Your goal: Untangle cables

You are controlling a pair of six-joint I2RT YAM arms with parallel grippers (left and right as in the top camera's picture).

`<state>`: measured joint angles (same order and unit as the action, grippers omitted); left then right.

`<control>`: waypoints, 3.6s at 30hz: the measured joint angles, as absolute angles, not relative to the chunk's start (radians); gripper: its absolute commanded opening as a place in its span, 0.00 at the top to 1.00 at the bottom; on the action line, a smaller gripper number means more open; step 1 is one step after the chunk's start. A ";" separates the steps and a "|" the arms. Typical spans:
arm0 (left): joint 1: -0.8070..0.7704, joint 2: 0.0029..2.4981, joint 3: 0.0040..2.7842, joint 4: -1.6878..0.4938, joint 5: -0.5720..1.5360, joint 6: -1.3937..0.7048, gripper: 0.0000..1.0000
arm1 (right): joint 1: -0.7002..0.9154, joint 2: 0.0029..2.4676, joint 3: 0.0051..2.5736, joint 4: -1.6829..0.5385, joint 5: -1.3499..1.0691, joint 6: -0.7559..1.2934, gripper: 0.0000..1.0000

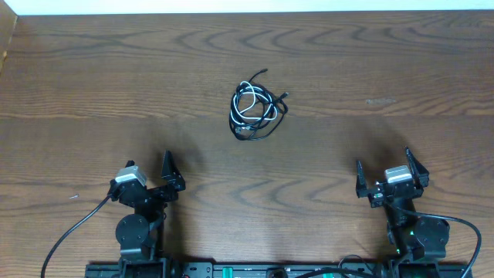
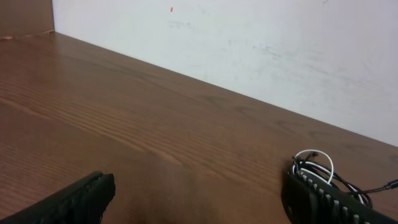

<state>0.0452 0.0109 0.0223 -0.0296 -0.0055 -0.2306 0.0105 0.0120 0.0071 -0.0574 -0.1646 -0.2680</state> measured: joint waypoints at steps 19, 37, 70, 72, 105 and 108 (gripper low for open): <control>0.045 0.011 0.022 -0.030 -0.006 -0.231 0.07 | 0.010 0.012 0.007 -0.057 -0.165 -0.268 0.01; 0.045 0.011 0.022 -0.030 -0.006 -0.207 0.07 | 0.010 0.012 0.007 0.007 -0.183 -0.268 0.01; 0.045 0.596 0.657 -0.458 0.014 -0.202 0.07 | 0.010 0.532 0.429 -0.049 -0.420 -0.192 0.01; 0.045 0.659 0.724 -0.499 0.015 -0.201 0.07 | 0.010 0.626 0.517 -0.093 -0.447 -0.191 0.01; -0.131 1.506 1.447 -0.852 0.255 -0.126 0.08 | 0.012 1.527 1.374 -0.687 -0.644 -0.168 0.01; -0.135 1.528 1.447 -0.832 0.265 -0.128 0.10 | 0.015 1.527 1.374 -0.688 -0.636 -0.164 0.01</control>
